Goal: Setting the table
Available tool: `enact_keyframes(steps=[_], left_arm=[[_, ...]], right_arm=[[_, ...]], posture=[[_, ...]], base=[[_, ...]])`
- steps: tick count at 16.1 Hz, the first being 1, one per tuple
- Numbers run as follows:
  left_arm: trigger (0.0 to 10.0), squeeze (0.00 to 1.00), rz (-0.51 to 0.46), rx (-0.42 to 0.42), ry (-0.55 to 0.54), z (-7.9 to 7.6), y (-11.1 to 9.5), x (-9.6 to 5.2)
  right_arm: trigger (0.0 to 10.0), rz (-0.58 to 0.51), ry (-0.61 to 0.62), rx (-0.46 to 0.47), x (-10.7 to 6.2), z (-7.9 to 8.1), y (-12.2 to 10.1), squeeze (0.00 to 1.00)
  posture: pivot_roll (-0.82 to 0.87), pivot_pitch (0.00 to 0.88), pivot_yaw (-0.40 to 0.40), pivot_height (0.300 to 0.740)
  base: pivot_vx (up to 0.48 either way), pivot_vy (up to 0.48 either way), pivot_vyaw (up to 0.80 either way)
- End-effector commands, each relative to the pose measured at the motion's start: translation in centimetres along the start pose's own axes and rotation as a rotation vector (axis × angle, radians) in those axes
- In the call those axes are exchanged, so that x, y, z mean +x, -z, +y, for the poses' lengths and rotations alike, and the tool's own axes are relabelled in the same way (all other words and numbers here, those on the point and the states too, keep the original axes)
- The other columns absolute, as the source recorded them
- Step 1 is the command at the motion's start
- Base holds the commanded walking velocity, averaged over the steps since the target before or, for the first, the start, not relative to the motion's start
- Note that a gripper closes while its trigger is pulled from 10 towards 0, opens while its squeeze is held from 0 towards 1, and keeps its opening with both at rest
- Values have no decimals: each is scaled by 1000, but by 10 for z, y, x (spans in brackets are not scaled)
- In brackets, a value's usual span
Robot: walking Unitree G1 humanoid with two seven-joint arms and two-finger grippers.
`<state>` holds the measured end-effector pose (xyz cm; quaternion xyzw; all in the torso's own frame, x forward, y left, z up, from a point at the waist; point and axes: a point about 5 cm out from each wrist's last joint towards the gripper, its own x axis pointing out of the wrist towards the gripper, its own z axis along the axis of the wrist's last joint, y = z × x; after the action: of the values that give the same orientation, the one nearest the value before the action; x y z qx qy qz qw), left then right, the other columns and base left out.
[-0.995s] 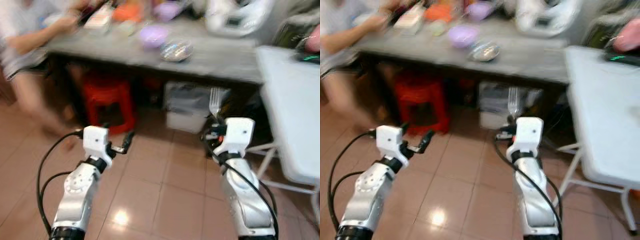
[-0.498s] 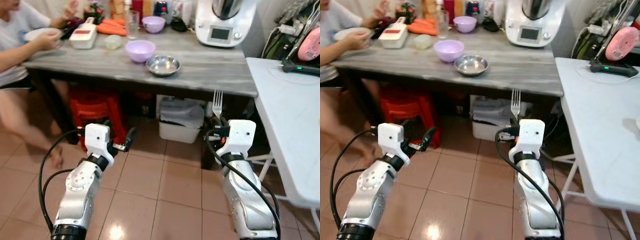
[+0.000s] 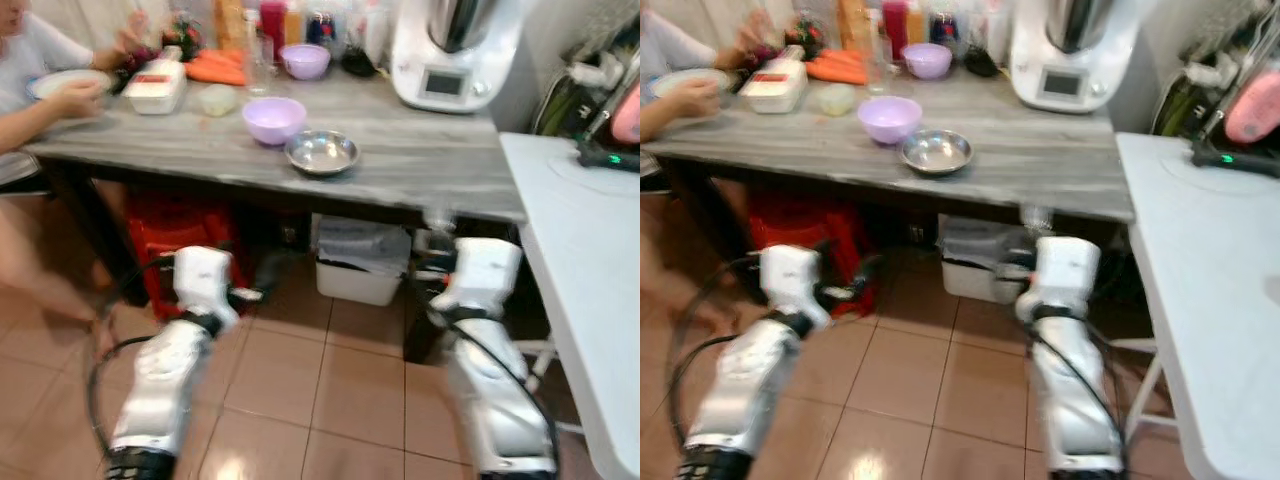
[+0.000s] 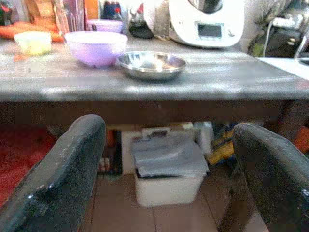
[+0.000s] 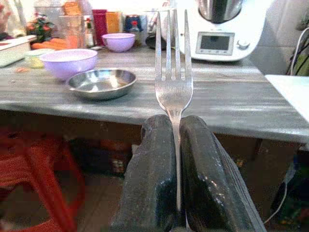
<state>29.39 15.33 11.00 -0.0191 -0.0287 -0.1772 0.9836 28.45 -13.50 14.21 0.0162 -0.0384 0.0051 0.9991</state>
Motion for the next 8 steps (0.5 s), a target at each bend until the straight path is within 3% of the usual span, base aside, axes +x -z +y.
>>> enact_keyframes(steps=[1,8], left_arm=[[10000,0,-8,-5,40,-11,-1,4],[10000,0,-11,-1,42,-10,-2,5]], right_arm=[[10000,-13,35,-17,0,-11,-3,0],[10000,-14,19,-26,0,-10,-1,0]], posture=[[-22,40,-19,740],[-15,31,-19,740]], base=[[360,0,0],[357,0,0]])
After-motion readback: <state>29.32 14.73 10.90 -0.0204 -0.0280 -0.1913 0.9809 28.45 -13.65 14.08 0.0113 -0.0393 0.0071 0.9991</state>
